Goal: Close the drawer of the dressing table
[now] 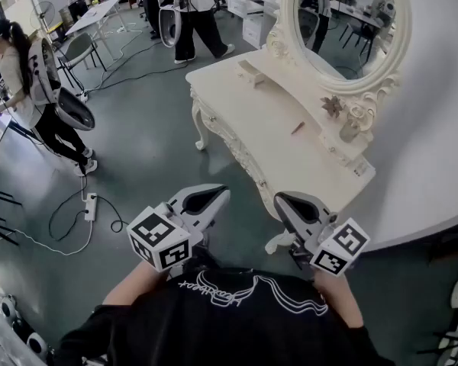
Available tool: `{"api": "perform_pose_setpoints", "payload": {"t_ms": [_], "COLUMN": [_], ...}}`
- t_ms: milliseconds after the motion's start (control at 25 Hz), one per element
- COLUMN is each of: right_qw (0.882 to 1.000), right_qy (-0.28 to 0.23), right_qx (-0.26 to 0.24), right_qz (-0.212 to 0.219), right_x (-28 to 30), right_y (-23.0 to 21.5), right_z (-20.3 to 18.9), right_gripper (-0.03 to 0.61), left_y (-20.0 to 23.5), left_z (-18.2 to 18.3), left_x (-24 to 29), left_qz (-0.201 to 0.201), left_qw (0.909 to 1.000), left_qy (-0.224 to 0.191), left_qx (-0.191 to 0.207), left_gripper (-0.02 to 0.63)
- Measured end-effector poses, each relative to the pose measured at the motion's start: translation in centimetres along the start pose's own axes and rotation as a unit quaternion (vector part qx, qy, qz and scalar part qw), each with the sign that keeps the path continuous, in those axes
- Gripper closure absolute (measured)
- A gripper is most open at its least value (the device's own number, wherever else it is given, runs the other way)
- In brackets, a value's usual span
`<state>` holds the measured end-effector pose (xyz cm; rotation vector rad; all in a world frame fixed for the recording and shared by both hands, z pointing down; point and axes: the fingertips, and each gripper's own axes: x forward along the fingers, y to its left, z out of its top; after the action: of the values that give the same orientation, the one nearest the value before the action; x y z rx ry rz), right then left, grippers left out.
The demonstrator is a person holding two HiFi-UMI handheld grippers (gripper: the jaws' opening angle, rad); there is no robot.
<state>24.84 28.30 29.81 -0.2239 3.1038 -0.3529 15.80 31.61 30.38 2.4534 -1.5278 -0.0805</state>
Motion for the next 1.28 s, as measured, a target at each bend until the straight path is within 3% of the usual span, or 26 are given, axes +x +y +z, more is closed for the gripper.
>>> {"api": "perform_pose_setpoints", "payload": {"t_ms": [480, 760, 1280], "right_qw": [1.0, 1.0, 1.0], "right_qy": [-0.003, -0.003, 0.011], "right_qx": [0.002, -0.011, -0.004], "right_qz": [0.003, 0.011, 0.011], "right_x": [-1.0, -0.6, 2.5], "right_y": [1.2, 1.4, -0.1], "right_z": [0.5, 0.9, 0.1], "right_gripper": [0.575, 0.575, 0.575], "left_y": [-2.0, -1.5, 2.6], "left_z": [1.1, 1.3, 2.2], "left_x": [-1.6, -2.5, -2.9], "left_qz": [0.007, 0.021, 0.051], "left_qw": [0.9997, 0.9992, 0.9974], "left_qy": [-0.013, -0.017, -0.035], "left_qx": [0.02, 0.029, 0.036], "left_gripper": [0.601, 0.399, 0.322]}}
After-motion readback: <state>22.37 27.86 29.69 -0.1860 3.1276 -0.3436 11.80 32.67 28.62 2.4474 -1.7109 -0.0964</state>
